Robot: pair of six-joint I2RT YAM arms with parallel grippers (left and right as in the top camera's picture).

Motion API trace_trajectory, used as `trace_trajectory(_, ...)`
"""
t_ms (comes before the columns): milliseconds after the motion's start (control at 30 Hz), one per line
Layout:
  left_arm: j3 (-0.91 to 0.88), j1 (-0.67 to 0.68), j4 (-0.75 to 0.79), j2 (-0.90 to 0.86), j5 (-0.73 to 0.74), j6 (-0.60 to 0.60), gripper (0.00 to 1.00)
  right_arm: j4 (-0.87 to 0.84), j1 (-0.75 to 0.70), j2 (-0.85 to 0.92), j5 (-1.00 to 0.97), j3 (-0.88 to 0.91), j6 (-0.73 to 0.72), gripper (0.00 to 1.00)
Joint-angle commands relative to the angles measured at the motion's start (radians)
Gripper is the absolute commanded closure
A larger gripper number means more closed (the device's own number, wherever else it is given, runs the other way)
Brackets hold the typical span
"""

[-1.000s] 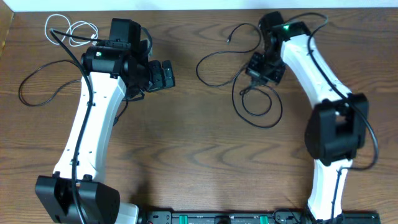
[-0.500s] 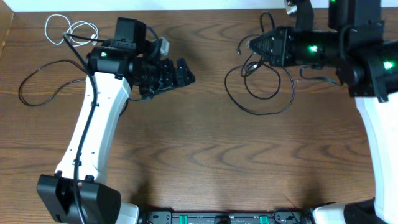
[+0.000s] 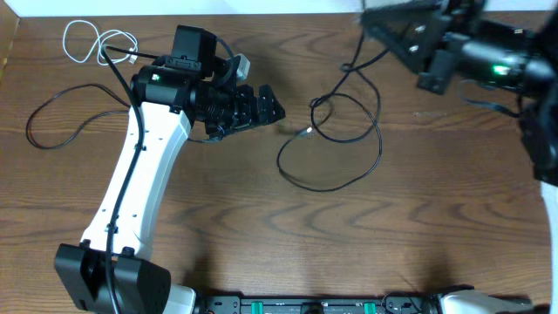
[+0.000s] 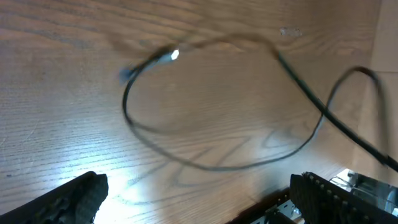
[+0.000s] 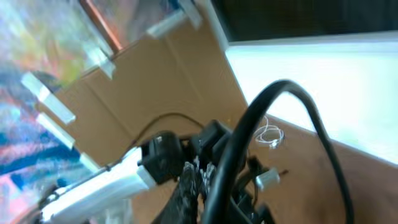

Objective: Untangle cables

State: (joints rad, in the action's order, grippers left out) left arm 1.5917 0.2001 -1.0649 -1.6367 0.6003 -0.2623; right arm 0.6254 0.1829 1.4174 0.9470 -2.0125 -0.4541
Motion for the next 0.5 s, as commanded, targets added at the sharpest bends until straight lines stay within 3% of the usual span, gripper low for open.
trace_trajectory(0,-0.011,0.003,0.001,-0.01,0.009,-0.002,0.01,-0.02,-0.07,-0.033,-0.051,-0.005,-0.146,0.99)
trace_trajectory(67,-0.011,0.003,0.001,-0.01,0.006,-0.002,0.01,0.055,-0.096,-0.034,-0.176,-0.005,-0.143,0.99)
trace_trajectory(167,-0.011,0.003,0.0,-0.01,-0.025,-0.002,0.01,0.272,-0.105,-0.021,-0.605,-0.002,-0.152,0.99)
trace_trajectory(267,-0.016,0.003,0.0,-0.01,-0.028,-0.002,0.01,0.45,-0.095,0.025,-0.962,0.001,-0.3,0.99)
trace_trajectory(300,-0.016,0.003,0.0,-0.01,-0.028,-0.002,0.01,0.485,-0.095,0.041,-0.962,0.001,-0.331,0.99)
trace_trajectory(367,-0.016,0.003,0.005,-0.01,-0.028,-0.002,0.01,0.468,-0.098,0.083,-0.714,0.001,-0.319,0.99)
trace_trajectory(467,-0.016,0.003,0.006,-0.01,-0.028,-0.002,0.01,0.207,-0.129,0.09,-0.229,0.001,-0.285,0.99)
